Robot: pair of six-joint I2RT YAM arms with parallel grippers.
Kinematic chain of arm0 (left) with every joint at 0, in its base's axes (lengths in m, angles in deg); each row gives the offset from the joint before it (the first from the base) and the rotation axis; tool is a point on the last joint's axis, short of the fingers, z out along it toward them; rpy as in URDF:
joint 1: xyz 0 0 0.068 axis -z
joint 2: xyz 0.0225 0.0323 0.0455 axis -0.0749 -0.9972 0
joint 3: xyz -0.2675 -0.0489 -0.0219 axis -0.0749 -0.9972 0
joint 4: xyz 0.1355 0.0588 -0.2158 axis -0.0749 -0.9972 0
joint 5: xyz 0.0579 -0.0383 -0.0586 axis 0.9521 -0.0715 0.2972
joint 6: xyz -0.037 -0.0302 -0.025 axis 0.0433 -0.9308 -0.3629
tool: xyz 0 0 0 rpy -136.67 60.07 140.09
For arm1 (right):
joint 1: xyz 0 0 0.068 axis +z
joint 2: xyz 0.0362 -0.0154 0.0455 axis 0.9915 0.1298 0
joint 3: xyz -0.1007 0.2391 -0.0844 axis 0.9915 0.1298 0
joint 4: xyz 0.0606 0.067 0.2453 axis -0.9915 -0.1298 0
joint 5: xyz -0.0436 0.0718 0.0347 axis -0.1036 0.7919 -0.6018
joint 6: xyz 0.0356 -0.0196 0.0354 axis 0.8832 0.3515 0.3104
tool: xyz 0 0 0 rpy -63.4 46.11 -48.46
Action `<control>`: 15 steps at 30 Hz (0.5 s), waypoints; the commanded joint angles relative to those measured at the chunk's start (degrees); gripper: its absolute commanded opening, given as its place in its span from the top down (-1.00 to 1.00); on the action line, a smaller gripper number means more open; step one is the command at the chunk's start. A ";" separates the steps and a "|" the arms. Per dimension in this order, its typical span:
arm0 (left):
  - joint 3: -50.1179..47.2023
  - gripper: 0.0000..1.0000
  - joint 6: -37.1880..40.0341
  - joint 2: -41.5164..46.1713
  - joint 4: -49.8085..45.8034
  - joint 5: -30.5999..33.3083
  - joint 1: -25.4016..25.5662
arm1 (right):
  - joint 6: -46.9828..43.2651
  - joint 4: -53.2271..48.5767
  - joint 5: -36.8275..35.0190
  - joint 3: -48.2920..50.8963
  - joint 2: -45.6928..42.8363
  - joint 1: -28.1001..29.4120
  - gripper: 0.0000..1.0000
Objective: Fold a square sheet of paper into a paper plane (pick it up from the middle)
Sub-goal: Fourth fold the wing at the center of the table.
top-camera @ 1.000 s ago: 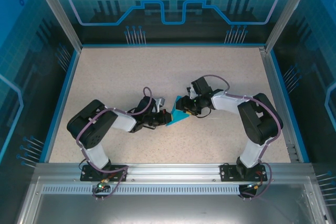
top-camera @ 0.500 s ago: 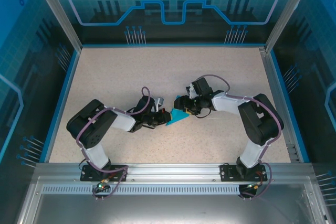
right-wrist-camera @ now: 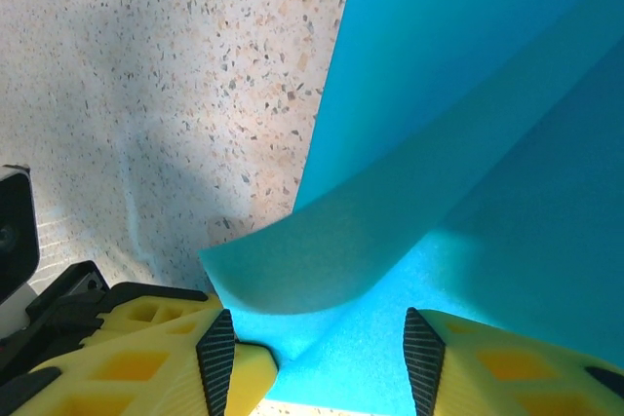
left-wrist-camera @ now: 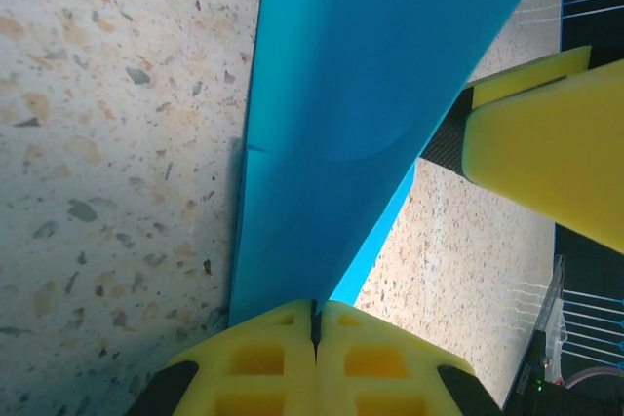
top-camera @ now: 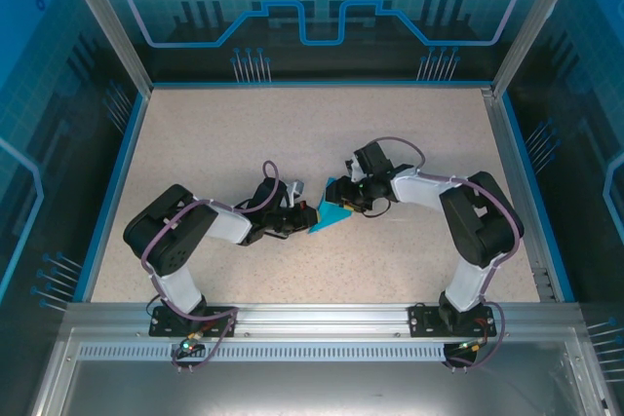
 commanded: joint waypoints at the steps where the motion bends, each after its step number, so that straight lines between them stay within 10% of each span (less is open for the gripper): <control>1: 0.29 0.92 -0.77 0.54 0.67 -1.82 -0.59 | -0.05 -2.38 -0.29 -2.17 1.91 0.40 -0.03; 15: 1.72 0.49 0.00 3.07 -5.31 -3.12 -1.72 | 0.58 -9.42 -4.22 -5.51 5.83 0.64 -0.04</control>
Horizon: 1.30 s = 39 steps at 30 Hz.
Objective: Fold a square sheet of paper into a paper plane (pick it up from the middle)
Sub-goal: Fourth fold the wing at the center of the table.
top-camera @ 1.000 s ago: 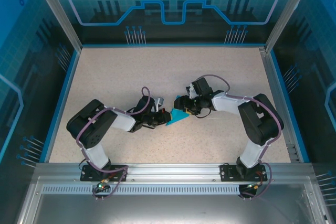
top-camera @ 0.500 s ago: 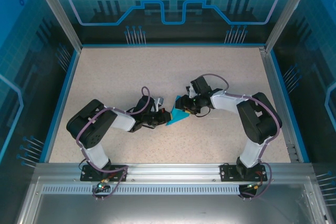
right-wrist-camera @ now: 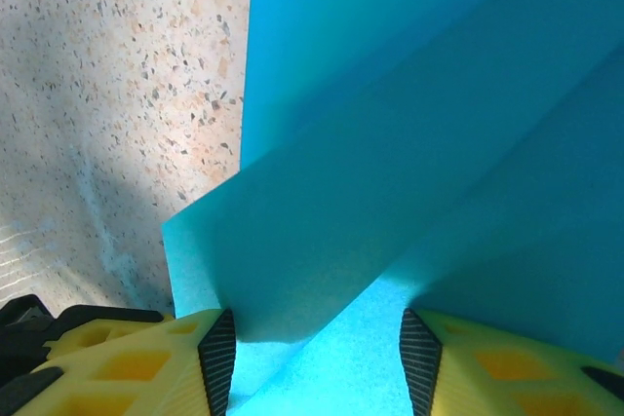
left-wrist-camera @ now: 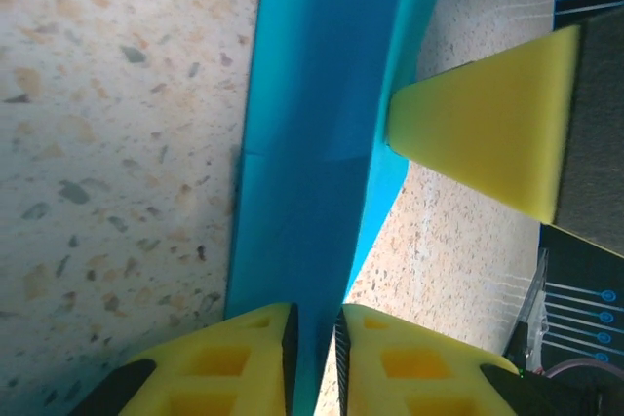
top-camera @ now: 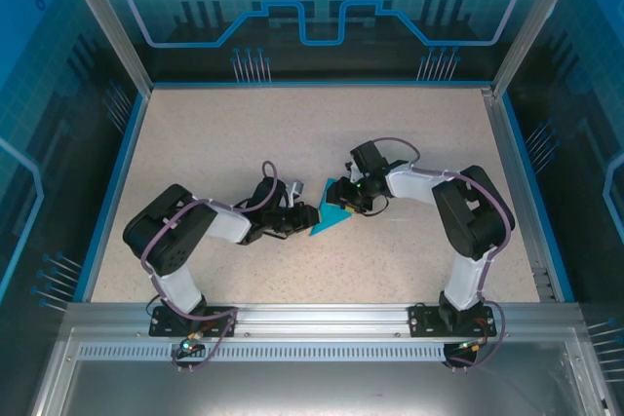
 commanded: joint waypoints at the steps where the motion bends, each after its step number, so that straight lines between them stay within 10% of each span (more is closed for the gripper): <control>1: 2.02 0.44 1.92 3.49 -5.67 -0.97 -1.07 | 0.38 -4.40 -2.06 -2.10 2.38 0.64 -0.04; 16: 3.76 0.17 0.20 6.72 -8.34 -1.14 -2.06 | 1.17 -11.31 -6.25 -4.42 6.53 0.86 -0.06; 26: 6.53 0.63 1.13 5.24 -10.49 -3.16 -2.13 | 0.26 -15.22 -8.01 -5.60 8.82 0.99 0.12; 39: 9.50 0.76 1.32 1.29 -11.73 -4.38 -2.00 | -0.17 -18.76 -7.68 -9.44 12.47 1.18 0.06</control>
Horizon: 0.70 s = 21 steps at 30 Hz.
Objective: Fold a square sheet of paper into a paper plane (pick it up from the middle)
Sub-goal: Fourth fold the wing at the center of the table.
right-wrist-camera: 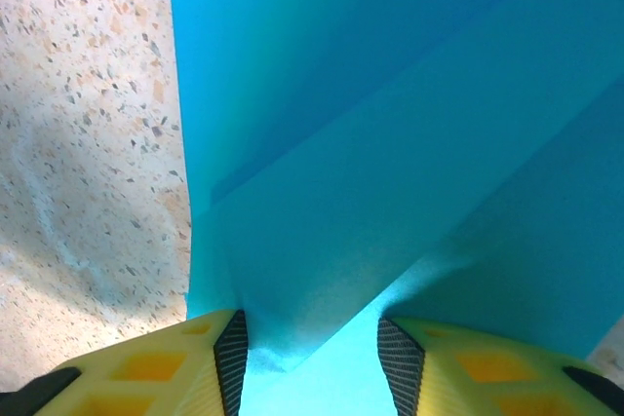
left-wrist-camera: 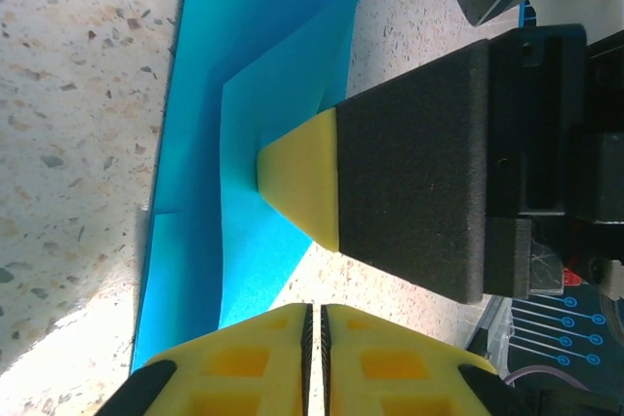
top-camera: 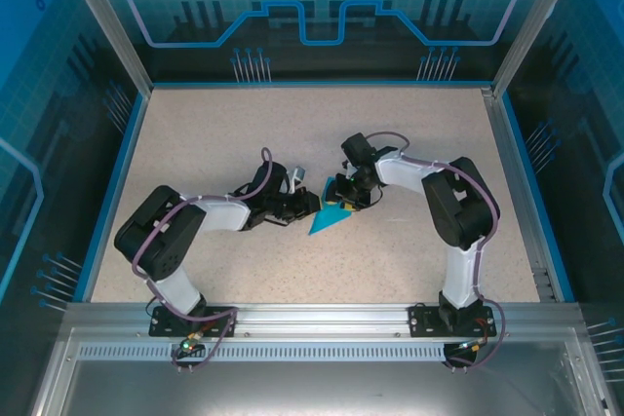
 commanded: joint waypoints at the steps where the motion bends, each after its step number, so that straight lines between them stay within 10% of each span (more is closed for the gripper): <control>1: 1.86 0.79 1.07 -1.47 -1.49 -1.92 -0.25 | -0.63 -5.12 -4.73 0.87 6.58 0.65 0.05; 21: 5.05 0.88 2.02 -6.30 -5.48 -2.18 -0.27 | 1.96 -9.57 -5.94 -2.52 11.94 0.80 -0.03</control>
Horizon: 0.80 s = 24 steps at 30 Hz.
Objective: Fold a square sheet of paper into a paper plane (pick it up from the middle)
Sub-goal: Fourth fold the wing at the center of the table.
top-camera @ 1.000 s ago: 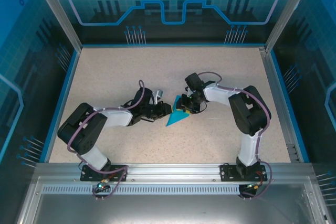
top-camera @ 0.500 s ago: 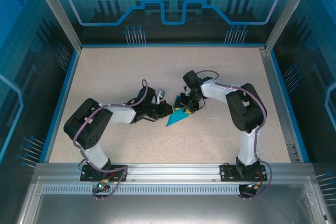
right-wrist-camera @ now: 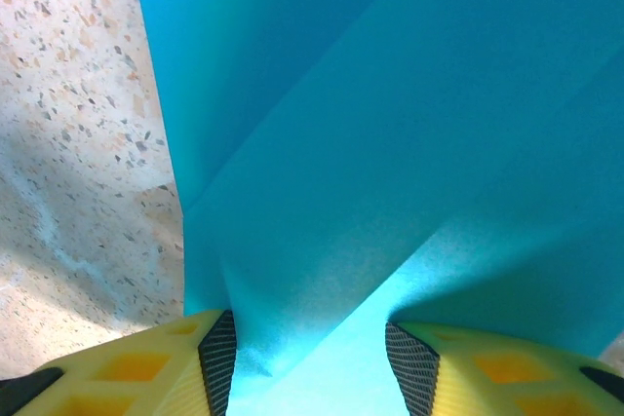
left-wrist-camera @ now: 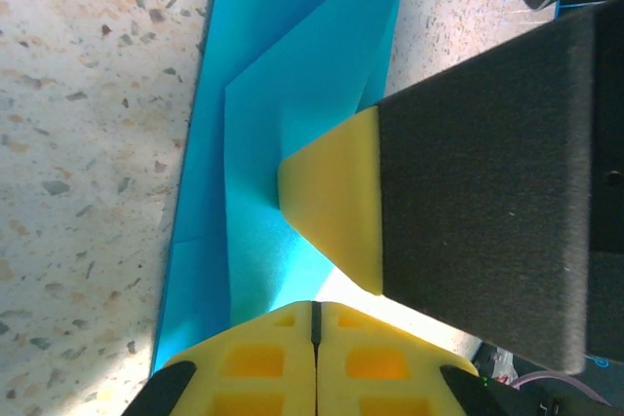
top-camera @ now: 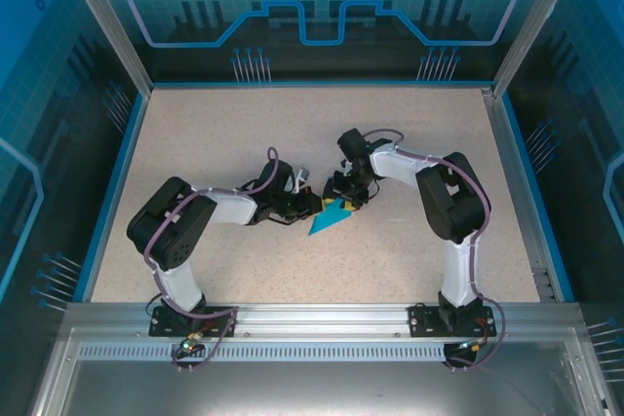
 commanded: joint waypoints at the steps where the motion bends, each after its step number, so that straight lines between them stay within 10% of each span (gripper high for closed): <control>1: 1.53 0.88 1.82 -1.32 -3.19 -0.92 -0.29 | 0.83 -2.27 -6.45 3.78 7.89 0.81 -0.02; 24: 2.64 0.93 1.41 -2.99 -8.35 2.62 -0.32 | 0.52 3.36 -3.17 7.42 4.61 -0.23 -0.07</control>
